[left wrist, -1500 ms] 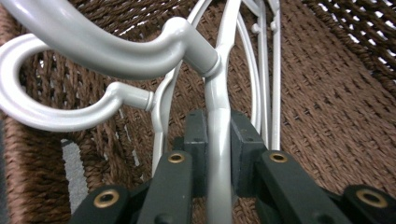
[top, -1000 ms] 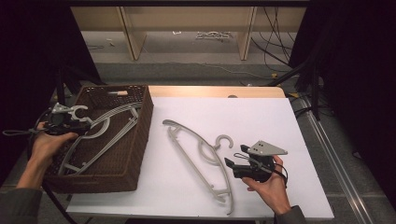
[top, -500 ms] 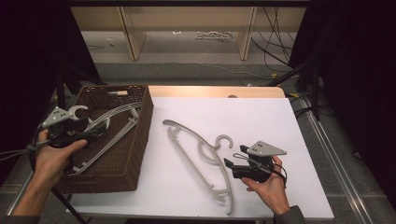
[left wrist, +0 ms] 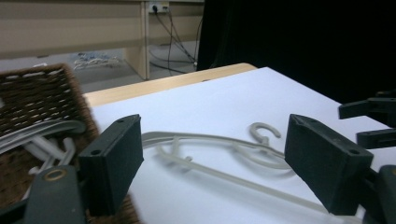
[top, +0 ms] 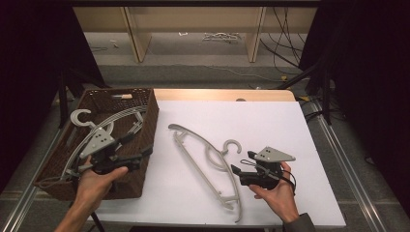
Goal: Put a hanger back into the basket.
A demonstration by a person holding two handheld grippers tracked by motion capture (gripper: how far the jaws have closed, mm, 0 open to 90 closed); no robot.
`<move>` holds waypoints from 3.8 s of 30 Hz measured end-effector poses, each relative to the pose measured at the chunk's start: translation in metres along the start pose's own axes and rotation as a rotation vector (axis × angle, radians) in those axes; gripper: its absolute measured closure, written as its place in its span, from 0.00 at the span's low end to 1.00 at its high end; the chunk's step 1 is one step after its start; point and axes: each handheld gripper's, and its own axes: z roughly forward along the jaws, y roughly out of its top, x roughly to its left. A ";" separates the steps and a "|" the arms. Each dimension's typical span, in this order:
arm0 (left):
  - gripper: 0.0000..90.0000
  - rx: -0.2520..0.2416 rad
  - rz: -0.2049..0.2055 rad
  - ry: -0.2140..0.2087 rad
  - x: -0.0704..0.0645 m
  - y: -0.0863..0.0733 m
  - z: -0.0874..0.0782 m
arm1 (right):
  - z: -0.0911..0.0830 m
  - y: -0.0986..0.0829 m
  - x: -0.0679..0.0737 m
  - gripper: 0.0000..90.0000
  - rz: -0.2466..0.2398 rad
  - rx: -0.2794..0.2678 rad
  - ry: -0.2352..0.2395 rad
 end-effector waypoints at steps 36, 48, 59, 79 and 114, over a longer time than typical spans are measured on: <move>0.18 -0.053 0.081 -0.075 -0.043 -0.059 0.012 | 0.024 -0.008 0.002 0.33 -0.031 0.188 0.041; 0.18 -0.044 0.074 -0.097 -0.041 -0.062 0.017 | 0.057 -0.014 -0.004 0.52 -0.082 0.357 0.072; 0.18 -0.037 0.072 -0.108 -0.041 -0.064 0.018 | 0.079 -0.006 -0.002 0.68 -0.078 0.478 0.076; 0.19 -0.029 0.070 -0.112 -0.039 -0.064 0.017 | 0.083 0.009 -0.016 0.89 -0.057 0.624 0.046; 0.27 0.279 0.291 -0.101 -0.076 -0.013 0.106 | 0.009 0.041 0.006 0.91 -0.478 0.444 0.053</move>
